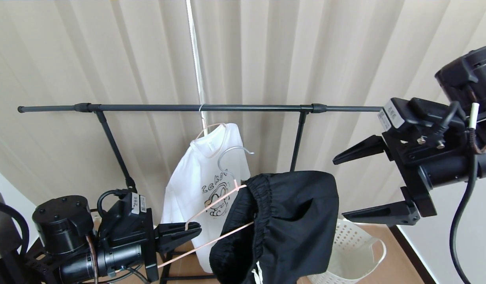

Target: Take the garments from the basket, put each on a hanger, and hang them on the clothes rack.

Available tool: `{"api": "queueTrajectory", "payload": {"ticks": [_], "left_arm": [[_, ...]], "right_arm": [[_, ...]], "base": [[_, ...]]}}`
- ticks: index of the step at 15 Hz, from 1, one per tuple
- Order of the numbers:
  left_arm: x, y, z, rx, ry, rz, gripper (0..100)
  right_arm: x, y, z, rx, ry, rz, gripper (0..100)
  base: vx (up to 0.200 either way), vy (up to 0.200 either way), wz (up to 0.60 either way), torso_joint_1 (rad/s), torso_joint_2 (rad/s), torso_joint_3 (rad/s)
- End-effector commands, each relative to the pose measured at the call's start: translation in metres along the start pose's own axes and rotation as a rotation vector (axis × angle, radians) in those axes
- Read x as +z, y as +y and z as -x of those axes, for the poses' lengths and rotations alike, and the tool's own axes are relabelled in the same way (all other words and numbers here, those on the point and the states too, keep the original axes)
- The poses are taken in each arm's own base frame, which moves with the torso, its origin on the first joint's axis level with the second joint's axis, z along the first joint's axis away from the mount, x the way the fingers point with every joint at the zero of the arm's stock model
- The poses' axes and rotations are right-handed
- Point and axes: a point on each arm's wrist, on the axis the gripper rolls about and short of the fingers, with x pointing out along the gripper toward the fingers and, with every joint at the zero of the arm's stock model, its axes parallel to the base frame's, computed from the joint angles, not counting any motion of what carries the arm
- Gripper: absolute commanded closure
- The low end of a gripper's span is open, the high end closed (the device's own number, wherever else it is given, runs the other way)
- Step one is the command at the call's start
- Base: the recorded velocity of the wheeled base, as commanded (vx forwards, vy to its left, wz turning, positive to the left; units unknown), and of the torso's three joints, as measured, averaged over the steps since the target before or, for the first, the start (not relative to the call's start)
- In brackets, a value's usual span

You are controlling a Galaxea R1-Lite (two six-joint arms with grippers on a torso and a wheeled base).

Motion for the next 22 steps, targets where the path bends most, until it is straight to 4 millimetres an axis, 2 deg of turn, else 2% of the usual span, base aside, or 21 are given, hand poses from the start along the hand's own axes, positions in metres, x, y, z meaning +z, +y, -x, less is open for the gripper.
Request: {"api": "queueTrajectory", "payload": {"ticks": [1,5,8,11,16,22], "left_arm": [[-0.002,-0.003,0.001,-0.019,0.005,0.008,100],[-0.003,-0.009,0.0,-0.059,0.008,-0.011,100],[-0.003,-0.011,-0.002,-0.074,0.008,-0.018,100],[-0.003,-0.013,-0.003,-0.082,0.007,-0.019,100],[-0.002,-0.012,-0.003,-0.081,0.004,-0.022,100],[-0.001,-0.014,-0.005,-0.091,0.0,-0.029,100]], "right_arm": [[0.001,-0.038,-0.034,0.095,0.026,-0.032,0],[0.001,-0.056,-0.063,0.178,0.03,0.011,0],[0.007,-0.056,-0.067,0.199,0.002,0.022,0],[0.018,-0.039,-0.087,0.287,-0.002,0.04,0],[0.017,-0.035,-0.116,0.343,0.029,0.031,0],[0.015,-0.039,-0.122,0.341,0.036,0.024,0]], "base": [[0.0,0.0,0.0,0.0,0.0,0.0],[0.0,0.0,0.0,0.0,0.0,0.0],[0.0,0.0,0.0,0.0,0.0,0.0],[0.0,0.0,0.0,0.0,0.0,0.0],[0.0,0.0,0.0,0.0,0.0,0.0],[0.0,0.0,0.0,0.0,0.0,0.0]]}}
